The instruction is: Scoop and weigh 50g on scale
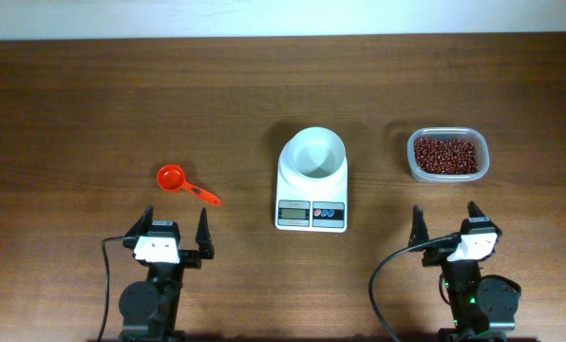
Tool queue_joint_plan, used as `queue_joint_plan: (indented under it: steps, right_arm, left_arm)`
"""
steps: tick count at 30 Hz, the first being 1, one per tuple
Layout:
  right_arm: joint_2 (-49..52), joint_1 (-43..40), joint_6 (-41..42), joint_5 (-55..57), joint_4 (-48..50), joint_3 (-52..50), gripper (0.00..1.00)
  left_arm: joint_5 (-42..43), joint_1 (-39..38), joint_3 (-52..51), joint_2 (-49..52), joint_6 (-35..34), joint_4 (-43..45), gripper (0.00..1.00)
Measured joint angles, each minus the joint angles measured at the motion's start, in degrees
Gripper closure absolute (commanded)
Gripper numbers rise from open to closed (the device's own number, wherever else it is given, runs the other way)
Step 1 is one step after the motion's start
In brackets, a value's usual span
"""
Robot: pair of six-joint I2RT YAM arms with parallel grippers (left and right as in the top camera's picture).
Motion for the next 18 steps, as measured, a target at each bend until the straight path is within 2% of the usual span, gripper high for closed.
queue_joint_plan:
  steps: [5,8,14,18]
  right_arm:
    - [0.00,0.00,0.00,0.00,0.02,0.00,0.01]
    - [0.00,0.00,0.07,0.00,0.00,0.00,0.01]
    - [0.00,0.00,0.02,0.02,0.00,0.00,0.01]
    - [0.00,0.00,0.02,0.15,0.00,0.00,0.01]
  left_arm:
    - [0.00,0.00,-0.04,0.00,0.00,0.61,0.01]
    - [-0.02,0.00,-0.26,0.00,0.00,5.73,0.01]
    - [-0.39,0.00,-0.39,-0.15,0.00,26.73,0.01]
    - [-0.61,0.00,-0.42,-0.24,0.00,33.94,0.01]
